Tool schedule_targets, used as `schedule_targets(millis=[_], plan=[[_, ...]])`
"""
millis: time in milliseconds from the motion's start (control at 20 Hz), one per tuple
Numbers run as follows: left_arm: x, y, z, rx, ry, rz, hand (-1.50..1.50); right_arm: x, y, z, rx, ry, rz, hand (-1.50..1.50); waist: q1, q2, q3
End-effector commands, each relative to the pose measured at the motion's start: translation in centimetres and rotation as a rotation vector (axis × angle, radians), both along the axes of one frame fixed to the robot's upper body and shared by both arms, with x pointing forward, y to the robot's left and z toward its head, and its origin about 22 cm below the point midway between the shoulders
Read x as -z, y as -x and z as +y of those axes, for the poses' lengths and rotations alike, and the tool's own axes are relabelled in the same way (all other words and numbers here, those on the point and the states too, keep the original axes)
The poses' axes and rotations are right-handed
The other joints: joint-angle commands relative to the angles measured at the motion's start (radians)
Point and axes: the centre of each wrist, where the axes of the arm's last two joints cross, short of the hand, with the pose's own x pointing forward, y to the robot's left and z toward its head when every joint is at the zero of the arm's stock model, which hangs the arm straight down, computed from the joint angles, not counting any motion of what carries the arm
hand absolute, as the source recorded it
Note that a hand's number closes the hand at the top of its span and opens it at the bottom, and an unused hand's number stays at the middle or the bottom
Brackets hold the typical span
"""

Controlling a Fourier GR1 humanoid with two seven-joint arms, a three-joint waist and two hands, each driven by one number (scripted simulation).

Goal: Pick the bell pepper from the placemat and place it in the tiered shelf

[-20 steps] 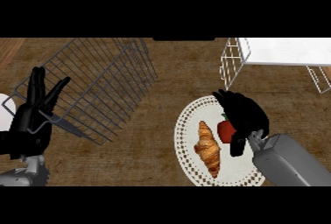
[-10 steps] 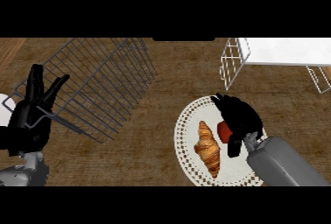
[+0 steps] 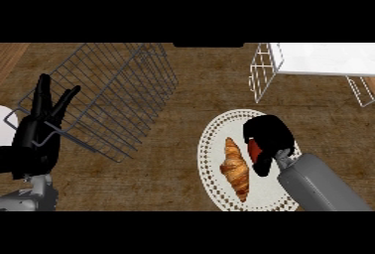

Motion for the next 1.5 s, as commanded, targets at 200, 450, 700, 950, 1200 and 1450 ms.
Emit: schedule_targets(millis=[200, 450, 700, 950, 1200, 1450], plan=[[3.2, 1.5, 1.2, -0.019, 0.006, 0.132, 0.00, 2.0, 1.4, -7.5, 0.323, -0.077, -0.038, 1.50, -0.028, 0.013, -0.002], [1.3, 0.6, 1.7, -0.012, 0.007, 0.138, 0.00, -0.3, 2.1, -6.5, 0.310, -0.162, -0.082, 1.50, -0.017, 0.011, -0.003], [2.4, 1.9, 0.5, -0.010, 0.010, 0.134, 0.00, -3.7, 3.0, -5.7, 0.309, -0.321, -0.104, 1.50, -0.015, 0.009, -0.003], [2.5, 0.4, 0.6, -0.047, 0.011, 0.129, 0.00, -10.3, 3.5, -4.9, 0.347, -0.556, -0.306, 1.50, -0.041, 0.006, -0.003], [3.2, 2.1, 0.6, -0.033, 0.023, 0.124, 0.00, -15.6, 4.7, -6.6, 0.487, -0.688, -0.493, 1.50, -0.026, 0.005, -0.004], [1.9, 0.7, 1.5, -0.025, -0.001, 0.127, 0.00, -20.5, 6.7, -8.0, 0.563, -0.615, -0.629, 1.50, -0.026, 0.009, -0.003]])
